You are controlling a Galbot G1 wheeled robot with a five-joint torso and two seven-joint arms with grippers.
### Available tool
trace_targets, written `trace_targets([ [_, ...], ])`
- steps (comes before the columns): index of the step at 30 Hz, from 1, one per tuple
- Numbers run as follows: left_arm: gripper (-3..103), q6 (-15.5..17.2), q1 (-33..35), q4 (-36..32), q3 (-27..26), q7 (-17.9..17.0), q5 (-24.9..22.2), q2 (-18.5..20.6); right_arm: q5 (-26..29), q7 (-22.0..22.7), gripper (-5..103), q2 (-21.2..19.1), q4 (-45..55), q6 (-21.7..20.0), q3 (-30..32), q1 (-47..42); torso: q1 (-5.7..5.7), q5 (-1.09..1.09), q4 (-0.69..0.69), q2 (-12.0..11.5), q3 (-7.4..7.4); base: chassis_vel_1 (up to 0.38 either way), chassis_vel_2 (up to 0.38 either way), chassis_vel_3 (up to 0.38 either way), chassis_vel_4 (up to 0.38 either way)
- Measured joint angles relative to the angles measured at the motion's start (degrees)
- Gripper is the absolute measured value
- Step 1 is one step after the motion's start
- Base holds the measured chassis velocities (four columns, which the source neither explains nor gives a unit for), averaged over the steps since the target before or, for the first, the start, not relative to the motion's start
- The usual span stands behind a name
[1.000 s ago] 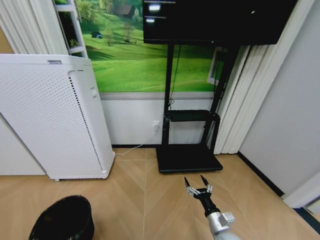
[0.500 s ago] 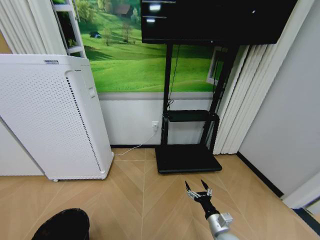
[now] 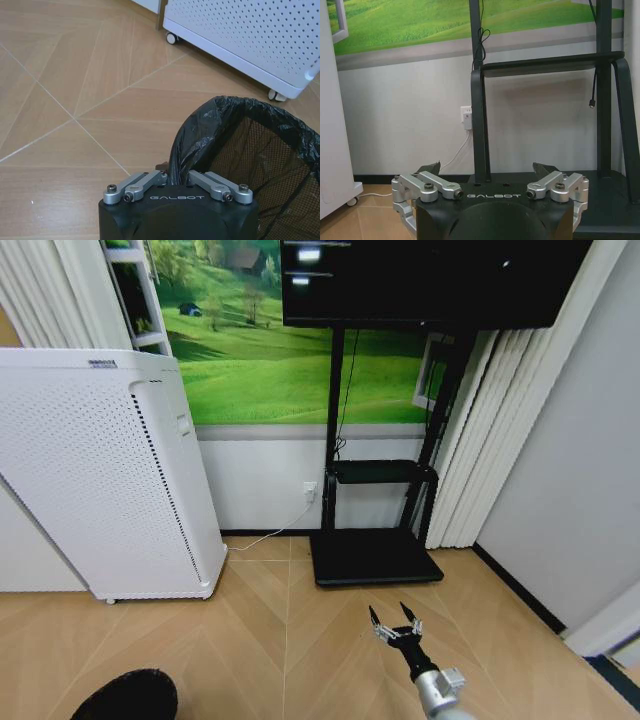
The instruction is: Pick up the trash bin and place the garbage on the floor into it.
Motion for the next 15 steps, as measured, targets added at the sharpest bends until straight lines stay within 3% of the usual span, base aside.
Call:
trace_targets([
  [4, 0, -0.2, 0.0, 0.5, 1.1, 0.5, 1.2, -0.3, 0.1, 0.1, 100, -0.2, 0.1, 0.0, 0.0, 0.5, 0.0, 0.02, 0.01, 0.0, 0.0, 0.0, 0.0, 0.0, 0.0],
  [10, 19, -0.2, 0.8, 0.4, 1.2, 2.6, 2.8, -1.0, 0.0, 0.4, 100, -0.2, 0.1, -0.1, -0.5, 0.7, 0.0, 0.01, 0.01, 0.0, 0.0, 0.0, 0.0, 0.0, 0.0],
  [15, 40, -0.1, 2.1, -0.2, 0.5, 3.7, 3.1, -1.8, 0.3, 0.4, 100, -0.2, -0.4, -0.2, -0.6, 1.6, 0.0, 0.0, 0.01, 0.0, 0.0, 0.0, 0.0, 0.0, 0.0],
])
